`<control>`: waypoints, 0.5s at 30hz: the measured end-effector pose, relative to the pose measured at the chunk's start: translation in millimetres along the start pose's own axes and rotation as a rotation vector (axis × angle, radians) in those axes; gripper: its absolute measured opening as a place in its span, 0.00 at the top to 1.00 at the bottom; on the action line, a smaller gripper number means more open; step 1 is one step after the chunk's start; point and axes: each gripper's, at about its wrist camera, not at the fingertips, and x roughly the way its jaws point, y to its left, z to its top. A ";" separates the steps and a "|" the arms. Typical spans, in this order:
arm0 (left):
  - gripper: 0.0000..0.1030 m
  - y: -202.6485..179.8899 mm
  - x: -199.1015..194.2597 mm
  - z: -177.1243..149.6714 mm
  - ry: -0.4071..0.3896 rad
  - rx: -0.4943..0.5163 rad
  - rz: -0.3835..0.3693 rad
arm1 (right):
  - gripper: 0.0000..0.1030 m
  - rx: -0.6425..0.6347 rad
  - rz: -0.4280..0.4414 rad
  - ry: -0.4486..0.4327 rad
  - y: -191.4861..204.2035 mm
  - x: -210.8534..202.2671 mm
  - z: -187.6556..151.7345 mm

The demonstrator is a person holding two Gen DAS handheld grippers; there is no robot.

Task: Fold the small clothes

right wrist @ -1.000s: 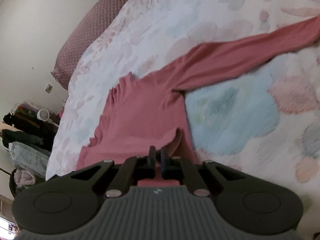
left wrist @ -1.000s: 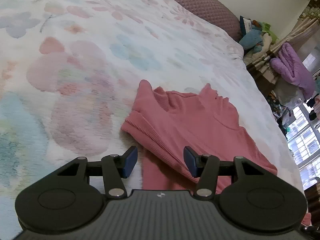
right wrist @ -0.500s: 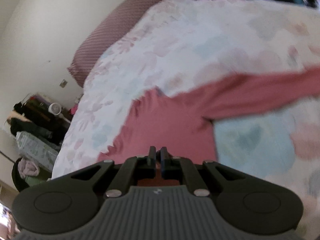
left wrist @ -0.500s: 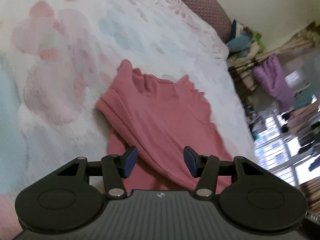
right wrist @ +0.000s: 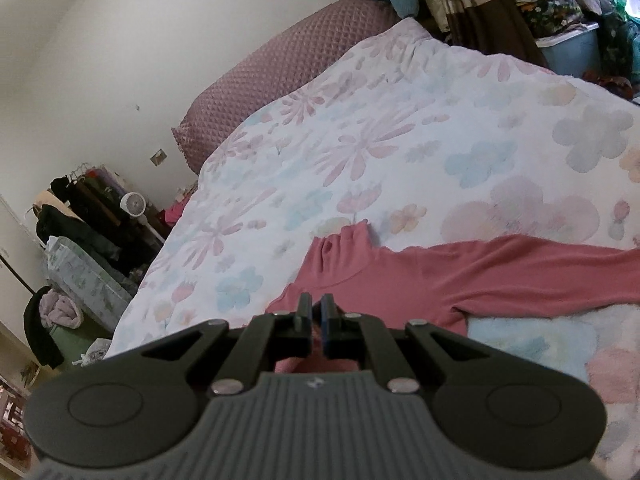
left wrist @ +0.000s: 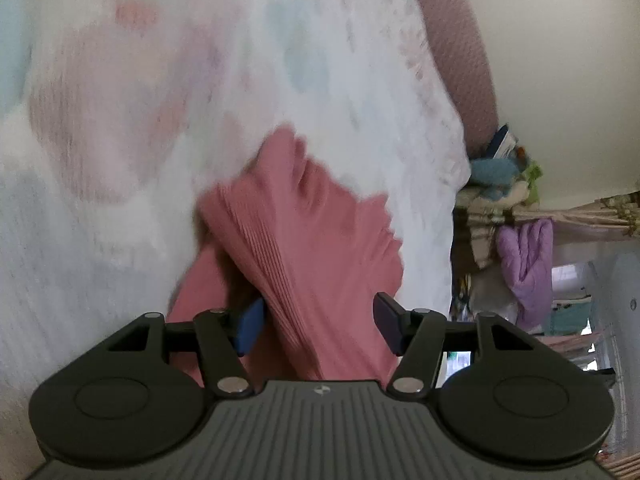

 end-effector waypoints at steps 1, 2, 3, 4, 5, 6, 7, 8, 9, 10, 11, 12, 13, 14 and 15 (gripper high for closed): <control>0.33 -3.7 -2.4 0.8 -0.011 0.026 0.007 | 1.00 -0.002 -0.005 -0.008 -0.3 -3.9 1.9; 0.33 -7.4 -5.3 1.8 -0.021 0.054 0.021 | 1.00 -0.003 -0.008 -0.017 -1.2 -8.5 3.4; 0.33 -10.0 -8.3 3.1 -0.027 0.076 0.035 | 1.00 -0.002 -0.010 -0.021 -2.1 -12.5 3.7; 0.33 -11.1 -11.8 4.6 -0.038 0.092 0.041 | 1.00 -0.004 -0.013 -0.023 -3.4 -16.9 3.3; 0.33 -11.5 -14.8 5.6 -0.047 0.104 0.043 | 1.00 -0.004 -0.017 -0.021 -5.5 -20.4 1.2; 0.33 -12.2 -17.1 7.4 -0.053 0.121 0.055 | 1.00 -0.001 -0.022 -0.011 -8.8 -22.9 -2.7; 0.33 -12.8 -19.1 7.8 -0.052 0.142 0.074 | 1.00 0.003 -0.027 0.003 -11.8 -22.9 -7.8; 0.33 -15.1 -19.8 7.9 -0.047 0.170 0.099 | 1.00 0.009 -0.034 0.024 -15.5 -22.3 -15.1; 0.33 -18.3 -19.0 7.6 -0.040 0.211 0.128 | 1.00 0.014 -0.042 0.045 -18.9 -21.3 -23.8; 0.33 -22.9 -18.5 6.2 -0.035 0.260 0.155 | 1.00 0.020 -0.053 0.071 -24.2 -19.3 -35.4; 0.33 -28.0 -17.7 3.7 -0.029 0.320 0.185 | 1.00 0.032 -0.066 0.094 -29.2 -16.1 -46.1; 0.33 -33.3 -16.3 0.1 -0.021 0.378 0.211 | 1.00 0.051 -0.082 0.121 -36.4 -12.7 -58.9; 0.33 -38.5 -14.9 -3.2 -0.010 0.432 0.227 | 1.00 0.067 -0.095 0.141 -42.6 -9.8 -69.8; 0.33 -42.0 -13.8 -6.4 0.006 0.479 0.232 | 1.00 0.086 -0.112 0.162 -49.5 -6.8 -81.4; 0.33 -47.9 -11.1 -12.5 0.025 0.528 0.230 | 1.00 0.106 -0.125 0.184 -56.1 -3.8 -91.9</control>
